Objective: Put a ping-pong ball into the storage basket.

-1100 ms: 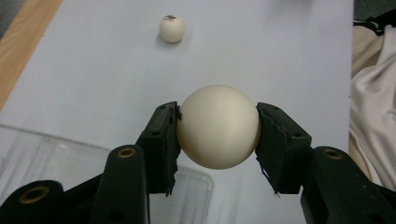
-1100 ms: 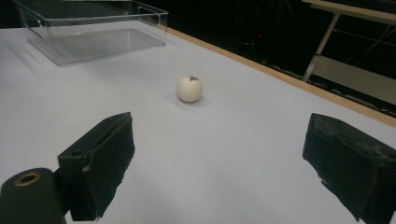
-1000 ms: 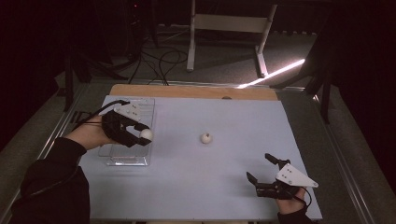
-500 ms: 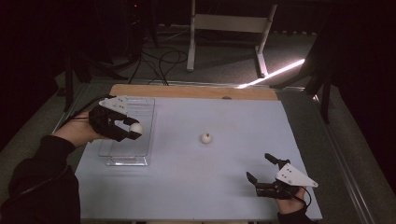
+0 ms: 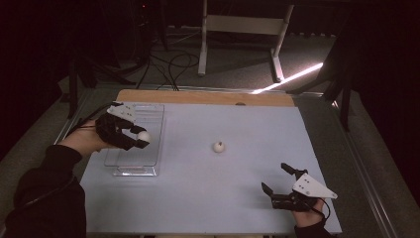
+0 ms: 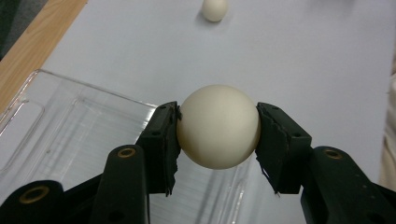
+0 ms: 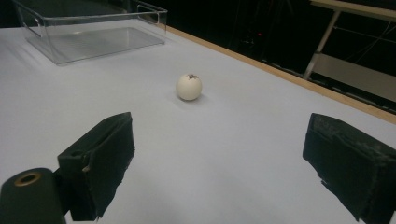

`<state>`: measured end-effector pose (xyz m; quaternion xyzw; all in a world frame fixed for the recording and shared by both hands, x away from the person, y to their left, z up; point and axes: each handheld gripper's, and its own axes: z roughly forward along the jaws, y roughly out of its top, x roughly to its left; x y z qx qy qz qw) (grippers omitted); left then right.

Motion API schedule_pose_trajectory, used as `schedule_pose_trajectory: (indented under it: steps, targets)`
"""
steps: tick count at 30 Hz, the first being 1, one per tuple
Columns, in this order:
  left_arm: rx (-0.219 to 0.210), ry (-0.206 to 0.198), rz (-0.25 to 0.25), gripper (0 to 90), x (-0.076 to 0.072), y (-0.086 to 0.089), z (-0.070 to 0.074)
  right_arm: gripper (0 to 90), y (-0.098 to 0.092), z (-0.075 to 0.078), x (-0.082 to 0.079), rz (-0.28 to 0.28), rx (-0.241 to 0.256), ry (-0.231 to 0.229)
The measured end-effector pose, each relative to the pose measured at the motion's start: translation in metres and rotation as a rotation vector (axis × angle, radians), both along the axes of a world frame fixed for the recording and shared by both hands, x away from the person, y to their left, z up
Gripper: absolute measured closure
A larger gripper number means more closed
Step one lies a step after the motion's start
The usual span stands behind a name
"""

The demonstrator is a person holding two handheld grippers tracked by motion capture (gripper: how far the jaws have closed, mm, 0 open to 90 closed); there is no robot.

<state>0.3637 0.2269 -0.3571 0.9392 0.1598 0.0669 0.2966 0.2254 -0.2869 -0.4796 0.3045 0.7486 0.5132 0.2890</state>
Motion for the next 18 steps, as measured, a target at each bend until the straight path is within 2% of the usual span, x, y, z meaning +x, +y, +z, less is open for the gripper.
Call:
schedule_pose_trajectory:
  steps: [18]
  targets:
    - [0.012,0.06,0.01,52.2,0.01,-0.006,-0.037,9.1,-0.001,-0.001,0.001,-0.002,-0.005,0.001]
